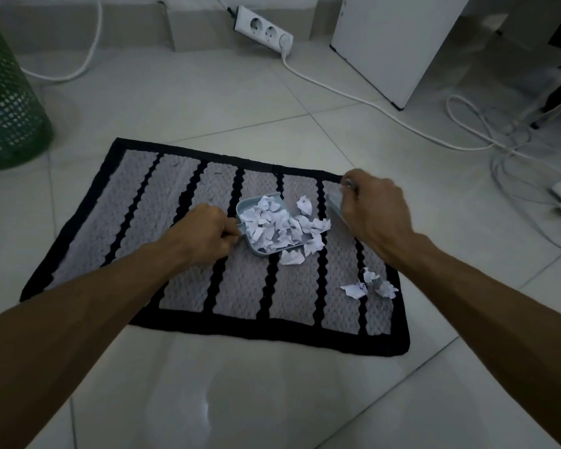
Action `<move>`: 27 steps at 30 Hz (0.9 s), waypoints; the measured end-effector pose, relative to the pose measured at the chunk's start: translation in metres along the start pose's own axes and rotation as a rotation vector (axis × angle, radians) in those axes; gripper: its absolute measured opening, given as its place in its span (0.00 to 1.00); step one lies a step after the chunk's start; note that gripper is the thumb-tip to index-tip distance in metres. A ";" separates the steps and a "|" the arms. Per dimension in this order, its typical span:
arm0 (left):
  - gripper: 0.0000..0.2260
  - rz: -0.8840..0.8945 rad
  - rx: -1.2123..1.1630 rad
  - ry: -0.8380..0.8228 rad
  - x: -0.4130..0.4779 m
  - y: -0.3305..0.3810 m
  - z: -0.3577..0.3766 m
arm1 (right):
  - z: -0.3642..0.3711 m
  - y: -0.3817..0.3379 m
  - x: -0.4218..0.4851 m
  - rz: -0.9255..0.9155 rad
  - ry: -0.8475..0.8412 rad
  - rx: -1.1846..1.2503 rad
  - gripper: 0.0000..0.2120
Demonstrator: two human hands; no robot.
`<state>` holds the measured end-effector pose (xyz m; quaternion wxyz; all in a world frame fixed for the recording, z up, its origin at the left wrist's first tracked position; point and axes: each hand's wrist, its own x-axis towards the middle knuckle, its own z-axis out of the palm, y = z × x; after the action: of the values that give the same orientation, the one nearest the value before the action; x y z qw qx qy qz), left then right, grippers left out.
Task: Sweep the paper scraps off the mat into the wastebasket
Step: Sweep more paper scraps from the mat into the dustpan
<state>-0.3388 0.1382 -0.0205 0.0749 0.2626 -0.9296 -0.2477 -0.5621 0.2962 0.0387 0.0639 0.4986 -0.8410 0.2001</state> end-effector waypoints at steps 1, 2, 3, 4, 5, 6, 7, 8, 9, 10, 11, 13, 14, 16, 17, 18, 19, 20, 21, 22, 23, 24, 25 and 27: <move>0.07 0.012 -0.001 -0.010 0.000 0.000 -0.001 | 0.005 -0.009 -0.003 -0.006 -0.014 -0.011 0.10; 0.07 0.018 0.000 -0.020 -0.001 0.001 -0.001 | 0.010 -0.018 -0.004 -0.015 -0.016 0.000 0.10; 0.08 0.021 0.000 -0.028 -0.001 0.001 -0.001 | 0.014 -0.028 -0.004 -0.025 -0.015 0.028 0.10; 0.08 0.022 -0.001 -0.033 -0.002 0.003 -0.001 | 0.016 -0.038 -0.004 -0.039 -0.014 0.068 0.10; 0.09 0.024 0.001 -0.035 -0.003 0.004 -0.001 | 0.018 -0.046 -0.003 -0.057 -0.016 0.104 0.10; 0.09 0.026 0.005 -0.034 -0.003 0.006 -0.001 | 0.020 -0.052 -0.003 -0.078 -0.019 0.128 0.10; 0.09 0.025 0.015 -0.034 -0.004 0.008 -0.001 | 0.020 -0.057 -0.002 -0.095 -0.025 0.141 0.09; 0.09 0.019 0.028 -0.031 -0.005 0.008 -0.001 | 0.019 -0.060 -0.002 -0.103 -0.032 0.152 0.09; 0.09 0.009 0.038 -0.025 -0.006 0.008 -0.001 | 0.018 -0.062 -0.002 -0.106 -0.034 0.169 0.09; 0.08 -0.003 0.046 -0.020 -0.007 0.008 -0.001 | 0.015 -0.063 -0.002 -0.101 -0.030 0.186 0.08; 0.08 -0.008 0.054 -0.016 -0.008 0.007 0.000 | 0.012 -0.063 -0.001 -0.092 -0.021 0.200 0.08; 0.08 -0.003 0.065 -0.016 -0.009 0.005 0.002 | 0.003 -0.060 0.003 -0.072 0.009 0.220 0.08; 0.08 0.001 0.057 -0.013 -0.010 0.005 0.003 | -0.001 -0.057 0.006 -0.063 0.030 0.224 0.08; 0.10 0.010 0.020 0.007 -0.011 0.003 0.004 | -0.009 -0.050 0.013 -0.041 0.071 0.203 0.08; 0.10 0.015 0.011 0.016 -0.011 0.003 0.004 | -0.011 -0.046 0.016 -0.031 0.083 0.178 0.08; 0.11 0.017 0.012 0.020 -0.012 0.003 0.004 | -0.011 -0.041 0.018 -0.022 0.085 0.145 0.08; 0.11 0.014 0.012 0.023 -0.012 0.003 0.005 | -0.009 -0.036 0.017 -0.013 0.076 0.106 0.08; 0.11 0.002 0.004 0.026 -0.012 0.003 0.007 | -0.005 -0.033 0.013 -0.011 0.061 0.073 0.08; 0.11 -0.012 -0.009 0.030 -0.013 0.003 0.008 | -0.001 -0.032 0.008 -0.015 0.042 0.058 0.08; 0.11 -0.025 -0.029 0.038 -0.014 0.002 0.010 | 0.004 -0.033 0.001 -0.025 0.026 0.059 0.08; 0.11 -0.035 -0.056 0.049 -0.016 0.003 0.012 | 0.007 -0.035 -0.004 -0.044 0.021 0.066 0.08; 0.10 -0.044 -0.090 0.067 -0.018 0.004 0.014 | 0.009 -0.038 -0.009 -0.063 0.022 0.072 0.08; 0.10 -0.051 -0.127 0.092 -0.021 0.004 0.016 | 0.009 -0.041 -0.010 -0.071 0.025 0.085 0.08; 0.09 -0.072 -0.183 0.155 -0.026 0.007 0.017 | 0.004 -0.044 -0.005 -0.047 0.038 0.138 0.08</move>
<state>-0.3245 0.1645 -0.0320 0.1612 0.3061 -0.8845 -0.3130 -0.5209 0.2800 0.0454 0.0499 0.5178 -0.8117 0.2656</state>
